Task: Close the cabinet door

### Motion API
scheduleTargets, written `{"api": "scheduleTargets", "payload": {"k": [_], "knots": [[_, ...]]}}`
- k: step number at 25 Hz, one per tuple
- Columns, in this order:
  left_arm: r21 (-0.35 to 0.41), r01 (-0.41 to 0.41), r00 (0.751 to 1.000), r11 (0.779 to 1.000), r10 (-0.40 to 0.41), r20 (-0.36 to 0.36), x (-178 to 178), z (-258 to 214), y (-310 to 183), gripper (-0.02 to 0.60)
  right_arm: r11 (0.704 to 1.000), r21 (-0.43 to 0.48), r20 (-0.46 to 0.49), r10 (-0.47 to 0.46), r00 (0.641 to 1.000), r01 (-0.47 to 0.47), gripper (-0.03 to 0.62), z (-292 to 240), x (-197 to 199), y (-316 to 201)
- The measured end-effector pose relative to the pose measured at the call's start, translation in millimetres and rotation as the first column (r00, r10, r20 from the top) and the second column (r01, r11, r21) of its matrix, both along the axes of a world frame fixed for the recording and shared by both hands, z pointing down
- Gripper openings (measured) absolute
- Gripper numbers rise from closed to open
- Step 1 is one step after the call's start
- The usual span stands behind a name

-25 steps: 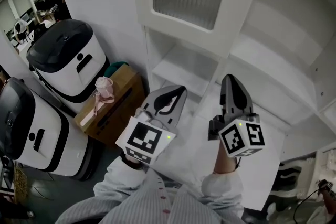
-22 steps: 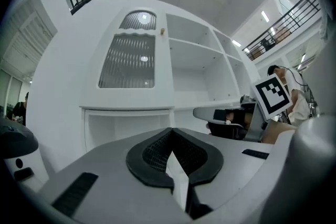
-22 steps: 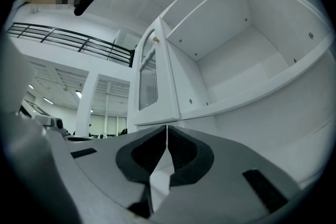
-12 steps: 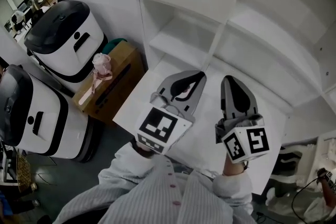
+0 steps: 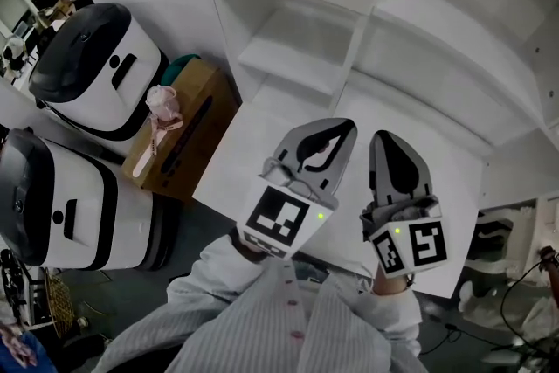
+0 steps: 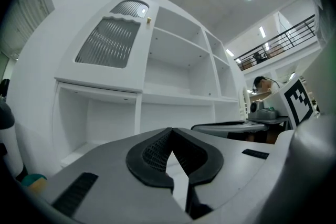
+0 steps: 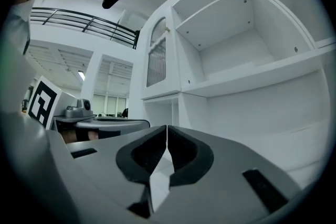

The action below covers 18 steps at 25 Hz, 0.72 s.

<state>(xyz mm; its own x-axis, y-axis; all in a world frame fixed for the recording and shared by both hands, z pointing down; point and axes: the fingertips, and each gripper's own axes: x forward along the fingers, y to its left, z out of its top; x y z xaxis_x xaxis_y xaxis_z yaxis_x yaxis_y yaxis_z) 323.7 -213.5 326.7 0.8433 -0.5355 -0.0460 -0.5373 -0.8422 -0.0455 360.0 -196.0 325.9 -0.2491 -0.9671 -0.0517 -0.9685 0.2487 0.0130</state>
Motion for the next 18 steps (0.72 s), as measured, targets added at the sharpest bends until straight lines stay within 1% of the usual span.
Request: {"api": "scheduleTargets", "payload": {"k": [4,8,14,18], "knots": [[0.004,-0.031,1.0,1.0,0.031,-0.002,0,1,-3,0.009,0.999,-0.014,0.022,0.031,0.999,-0.031,0.017,5,-2,-2],[-0.01,-0.055,0.998,0.998,0.055,0.004,-4,6,-5,0.009,0.998,-0.028,0.035,0.056,0.998,-0.055,0.017,7,-4,0],[-0.007,-0.074,0.997,0.997,0.074,0.016,-7,10,-8,0.009,0.996,-0.031,0.024,0.085,0.996,-0.084,0.017,9,-8,-3],[-0.02,-0.079,0.997,0.997,0.079,0.009,-11,11,-8,0.009,0.996,-0.041,0.013,0.084,0.996,-0.083,0.015,11,-14,-4]]}}
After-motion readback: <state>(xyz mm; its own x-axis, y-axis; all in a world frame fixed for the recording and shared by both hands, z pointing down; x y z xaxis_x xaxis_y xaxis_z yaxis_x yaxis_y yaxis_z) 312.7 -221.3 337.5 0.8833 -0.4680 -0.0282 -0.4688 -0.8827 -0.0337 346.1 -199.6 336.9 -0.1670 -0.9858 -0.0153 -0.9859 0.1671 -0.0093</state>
